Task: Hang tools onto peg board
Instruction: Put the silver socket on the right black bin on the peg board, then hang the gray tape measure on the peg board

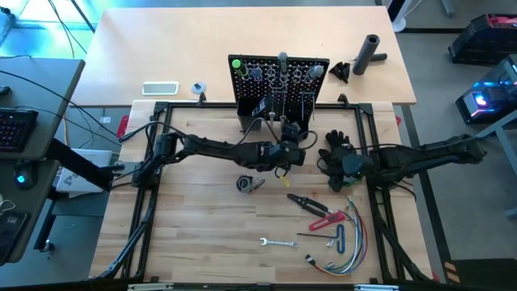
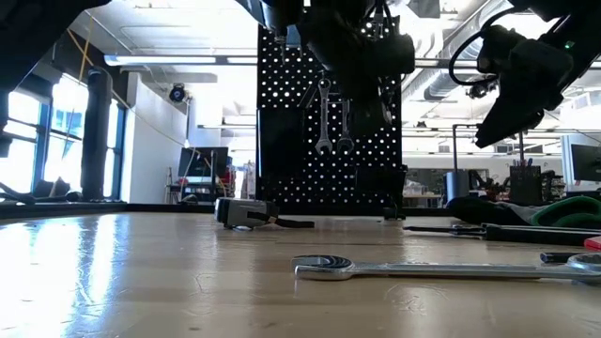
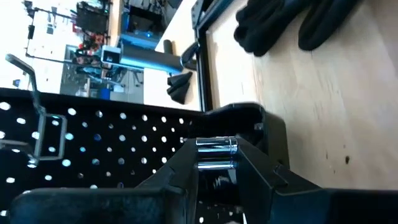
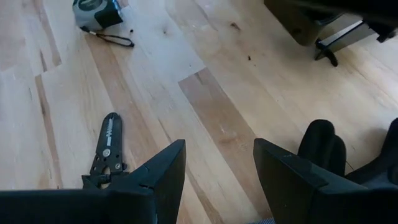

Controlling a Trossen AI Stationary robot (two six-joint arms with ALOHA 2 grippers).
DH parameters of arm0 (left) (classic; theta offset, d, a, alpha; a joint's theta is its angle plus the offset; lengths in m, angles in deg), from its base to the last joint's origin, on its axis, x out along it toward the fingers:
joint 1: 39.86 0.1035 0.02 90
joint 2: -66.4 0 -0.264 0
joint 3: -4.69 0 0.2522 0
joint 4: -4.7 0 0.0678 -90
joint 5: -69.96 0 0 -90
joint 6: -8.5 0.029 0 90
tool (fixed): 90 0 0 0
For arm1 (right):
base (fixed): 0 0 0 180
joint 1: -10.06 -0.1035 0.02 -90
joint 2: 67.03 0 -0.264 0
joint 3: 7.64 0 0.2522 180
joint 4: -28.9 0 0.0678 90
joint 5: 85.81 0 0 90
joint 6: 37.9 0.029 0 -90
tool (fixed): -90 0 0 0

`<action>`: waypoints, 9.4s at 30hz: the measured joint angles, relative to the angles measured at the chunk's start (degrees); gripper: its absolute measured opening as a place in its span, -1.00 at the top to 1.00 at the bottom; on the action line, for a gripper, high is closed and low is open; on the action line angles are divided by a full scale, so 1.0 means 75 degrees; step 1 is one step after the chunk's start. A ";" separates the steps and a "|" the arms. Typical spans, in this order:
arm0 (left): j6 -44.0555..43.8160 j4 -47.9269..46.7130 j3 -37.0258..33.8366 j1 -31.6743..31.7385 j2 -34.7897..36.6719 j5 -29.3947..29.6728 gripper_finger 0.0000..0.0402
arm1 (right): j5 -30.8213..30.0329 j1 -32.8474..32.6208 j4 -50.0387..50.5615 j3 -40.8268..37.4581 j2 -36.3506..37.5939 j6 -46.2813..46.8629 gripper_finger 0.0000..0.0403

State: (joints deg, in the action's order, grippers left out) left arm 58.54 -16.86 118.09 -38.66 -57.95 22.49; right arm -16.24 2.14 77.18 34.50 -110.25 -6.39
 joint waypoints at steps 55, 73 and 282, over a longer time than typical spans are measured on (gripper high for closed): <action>0.0275 0.0756 0.0006 0.0587 -0.0831 -0.0153 0.43 | -0.0191 -0.0124 -0.0294 -0.0006 0.0001 0.0088 0.08; 0.0077 0.0521 0.0780 -0.0553 -0.0769 -0.0257 0.43 | 0.0122 -0.0708 0.0060 -0.0006 0.0000 0.0601 0.08; -0.6047 0.5241 -0.5951 -0.0704 0.4057 -0.7184 1.00 | 0.1595 -0.0841 -1.3854 0.0006 -0.6353 -0.4503 0.94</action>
State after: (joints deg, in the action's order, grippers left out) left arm 13.19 22.45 73.46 -43.94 -27.53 -31.39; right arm -4.28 -4.16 -26.73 34.55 -157.90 -40.16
